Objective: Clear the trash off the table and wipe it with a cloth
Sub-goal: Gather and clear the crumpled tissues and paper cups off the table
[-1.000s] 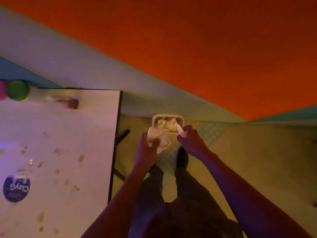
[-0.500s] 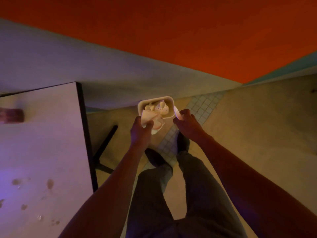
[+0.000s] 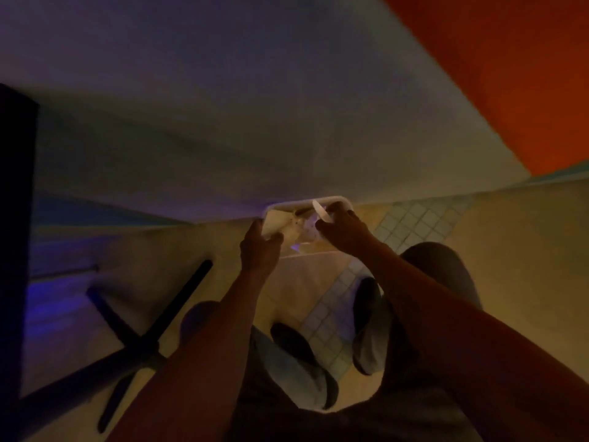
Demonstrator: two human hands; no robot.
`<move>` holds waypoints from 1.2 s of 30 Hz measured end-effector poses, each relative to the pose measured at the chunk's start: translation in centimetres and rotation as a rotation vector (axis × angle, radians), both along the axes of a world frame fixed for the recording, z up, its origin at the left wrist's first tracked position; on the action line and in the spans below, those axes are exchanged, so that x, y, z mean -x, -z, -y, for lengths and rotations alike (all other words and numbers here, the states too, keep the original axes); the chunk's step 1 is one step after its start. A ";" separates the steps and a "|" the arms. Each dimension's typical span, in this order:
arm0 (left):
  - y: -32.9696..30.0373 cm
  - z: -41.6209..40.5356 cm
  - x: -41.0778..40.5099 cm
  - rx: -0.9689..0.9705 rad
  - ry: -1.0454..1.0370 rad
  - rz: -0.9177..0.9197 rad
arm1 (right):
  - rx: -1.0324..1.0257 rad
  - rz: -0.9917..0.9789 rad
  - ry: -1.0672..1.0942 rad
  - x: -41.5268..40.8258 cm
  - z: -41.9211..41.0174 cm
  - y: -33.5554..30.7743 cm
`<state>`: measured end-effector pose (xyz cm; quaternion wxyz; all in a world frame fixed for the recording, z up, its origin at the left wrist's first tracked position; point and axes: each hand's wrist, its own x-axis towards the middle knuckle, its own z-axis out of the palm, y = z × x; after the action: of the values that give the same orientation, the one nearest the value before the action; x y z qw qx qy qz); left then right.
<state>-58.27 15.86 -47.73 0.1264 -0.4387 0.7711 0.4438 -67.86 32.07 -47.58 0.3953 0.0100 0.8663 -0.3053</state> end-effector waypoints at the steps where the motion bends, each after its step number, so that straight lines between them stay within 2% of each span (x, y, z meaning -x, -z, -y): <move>1: 1.5 0.3 0.3 -0.006 0.005 -0.003 | 0.005 -0.012 0.005 0.2 0.4 1.4; 6: 9.8 0.9 2.7 -0.054 0.049 0.014 | 0.049 -0.165 -0.039 1.0 1.3 9.2; 9: 14.4 -0.1 3.5 -0.013 -0.016 -0.145 | 0.037 -0.209 -0.056 0.7 1.6 13.6; 11: 16.3 -0.5 3.8 0.034 -0.004 -0.177 | 0.021 -0.241 -0.053 0.3 1.8 15.6; 13: 17.7 -0.3 4.3 -0.010 0.068 -0.053 | 0.012 -0.242 -0.080 0.4 2.0 17.6; 15: 19.8 0.5 4.7 0.058 0.210 0.030 | 0.011 -0.218 -0.110 1.0 2.2 18.8; 17: 20.9 -0.1 5.0 0.077 0.238 0.083 | 0.016 -0.214 -0.149 1.4 2.6 20.2; 20: 22.4 -1.4 5.2 0.155 0.140 0.003 | 0.007 -0.225 -0.203 1.4 3.1 21.8; 21: 22.4 -1.7 5.3 0.114 0.188 0.016 | -0.013 -0.224 -0.224 1.2 3.2 22.2; 25: 23.9 -1.2 6.2 0.154 0.313 0.224 | -0.115 -0.177 -0.289 1.1 3.0 23.7; 29: 24.5 -0.9 6.4 0.128 0.393 0.345 | -0.176 -0.174 -0.281 1.8 3.6 23.9; 33: 25.5 -0.5 6.7 0.091 0.429 0.328 | -0.158 -0.140 -0.349 2.2 3.3 24.8; 36: 24.8 0.1 5.8 0.110 0.389 0.212 | -0.077 -0.130 -0.320 2.8 3.2 23.9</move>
<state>-64.09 15.73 -72.51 0.2661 -0.3320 0.8465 0.3199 -70.63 28.82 -71.49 0.3815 -0.1327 0.8915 -0.2049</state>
